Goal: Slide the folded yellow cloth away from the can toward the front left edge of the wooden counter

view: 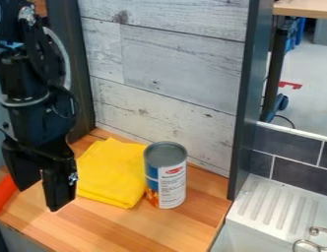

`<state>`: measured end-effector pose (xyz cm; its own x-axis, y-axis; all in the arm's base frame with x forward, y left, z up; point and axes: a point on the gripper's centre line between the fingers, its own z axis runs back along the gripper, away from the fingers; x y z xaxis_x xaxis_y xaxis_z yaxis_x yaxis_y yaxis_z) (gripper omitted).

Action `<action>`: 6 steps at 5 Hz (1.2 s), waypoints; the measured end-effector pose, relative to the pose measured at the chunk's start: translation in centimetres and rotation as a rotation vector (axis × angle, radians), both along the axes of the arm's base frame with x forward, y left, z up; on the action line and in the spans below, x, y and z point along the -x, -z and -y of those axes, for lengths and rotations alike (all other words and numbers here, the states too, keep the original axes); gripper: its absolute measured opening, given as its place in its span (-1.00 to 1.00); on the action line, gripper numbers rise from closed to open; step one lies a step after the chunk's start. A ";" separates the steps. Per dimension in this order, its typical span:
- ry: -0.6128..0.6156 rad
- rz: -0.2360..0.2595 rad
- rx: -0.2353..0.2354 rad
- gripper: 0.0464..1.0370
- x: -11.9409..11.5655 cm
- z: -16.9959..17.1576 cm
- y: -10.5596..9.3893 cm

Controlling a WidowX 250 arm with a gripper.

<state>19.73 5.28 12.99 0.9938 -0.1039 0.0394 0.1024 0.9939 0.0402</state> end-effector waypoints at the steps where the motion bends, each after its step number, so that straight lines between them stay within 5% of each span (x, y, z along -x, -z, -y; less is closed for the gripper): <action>1: 0.000 -0.013 0.005 0.93 0.0 0.0 0.4; 4: 0.048 0.054 0.004 0.93 -7.2 -3.4 1.1; 6: 0.006 0.073 0.001 0.93 -11.6 -7.0 3.4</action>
